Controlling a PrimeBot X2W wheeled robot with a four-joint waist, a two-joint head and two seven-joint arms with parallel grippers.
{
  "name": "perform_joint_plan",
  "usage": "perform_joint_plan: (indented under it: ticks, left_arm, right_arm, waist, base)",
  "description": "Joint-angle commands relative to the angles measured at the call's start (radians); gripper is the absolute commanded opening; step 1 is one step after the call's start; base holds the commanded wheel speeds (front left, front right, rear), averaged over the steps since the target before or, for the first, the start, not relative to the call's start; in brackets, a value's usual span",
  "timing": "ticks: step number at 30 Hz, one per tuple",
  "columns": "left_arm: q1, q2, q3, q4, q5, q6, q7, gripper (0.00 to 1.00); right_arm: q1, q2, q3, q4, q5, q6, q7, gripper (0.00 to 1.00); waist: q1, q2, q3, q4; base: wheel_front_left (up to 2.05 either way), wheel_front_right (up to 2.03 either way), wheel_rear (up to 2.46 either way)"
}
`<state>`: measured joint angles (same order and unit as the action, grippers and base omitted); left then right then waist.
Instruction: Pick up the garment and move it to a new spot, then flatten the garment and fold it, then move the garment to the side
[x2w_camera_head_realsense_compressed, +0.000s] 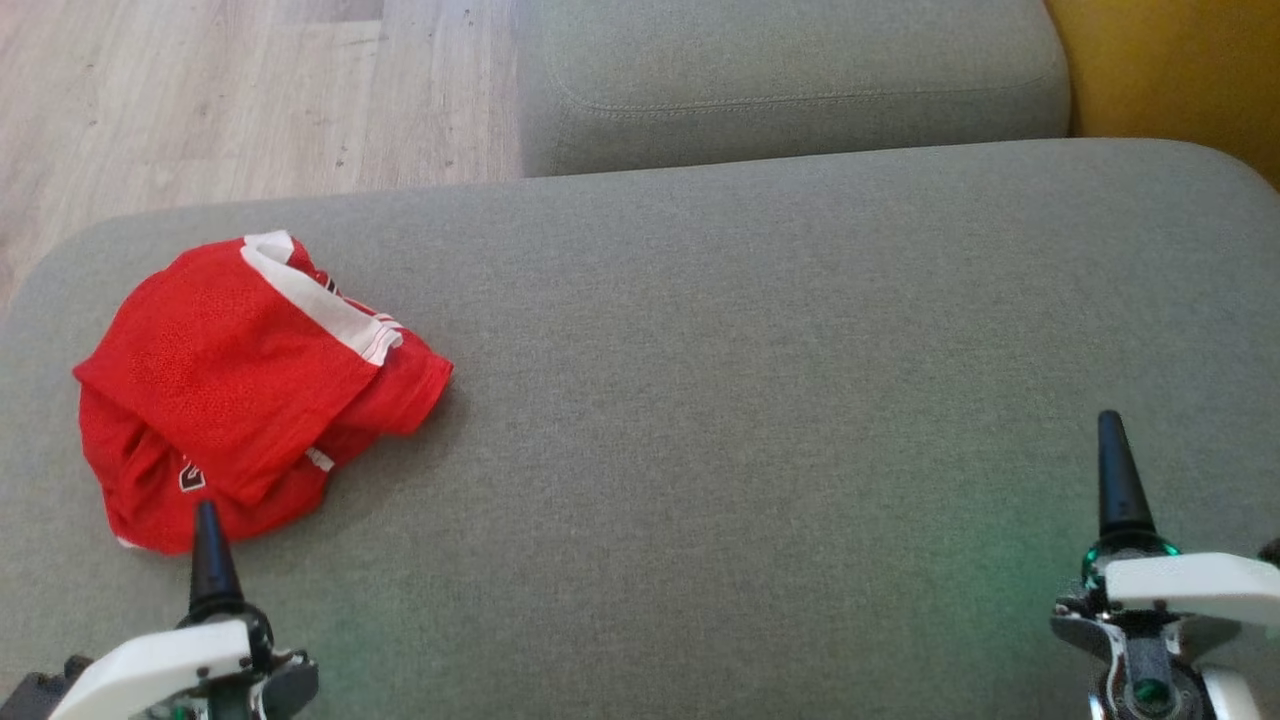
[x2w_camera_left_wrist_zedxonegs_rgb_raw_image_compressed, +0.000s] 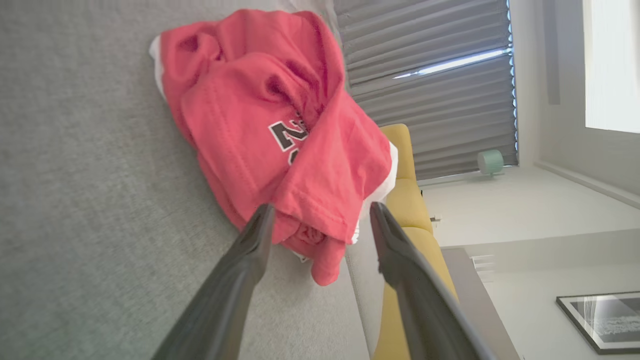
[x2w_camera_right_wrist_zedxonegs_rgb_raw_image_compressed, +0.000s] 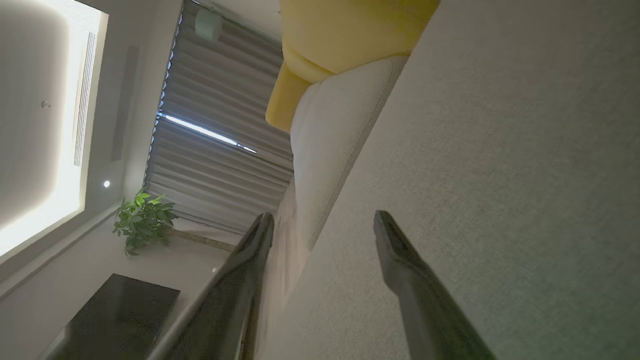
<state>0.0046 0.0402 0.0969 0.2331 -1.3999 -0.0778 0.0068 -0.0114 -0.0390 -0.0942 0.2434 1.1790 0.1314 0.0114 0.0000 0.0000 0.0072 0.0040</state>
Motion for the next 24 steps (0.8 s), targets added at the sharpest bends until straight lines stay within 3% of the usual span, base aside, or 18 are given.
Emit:
perform_joint_plan:
  ticks: [1,24]
  left_arm:
    - [-0.055,0.006,0.011,-0.055,0.034,0.008,-0.011,1.0]
    - [-0.059,0.007,-0.13,-0.19,0.5,0.078,-0.076,1.0]
  right_arm:
    - [-0.05,-0.006,0.019,-0.051,-0.055,0.0,-0.015,1.0]
    - [-0.056,-0.007,0.092,-0.121,-0.429,0.0,-0.08,1.0]
  waist:
    - [0.0,0.0,0.001,0.0]
    - [0.0,0.0,0.006,-0.009]
  base:
    - [0.0,0.0,0.0]
    - [0.0,0.0,0.0]
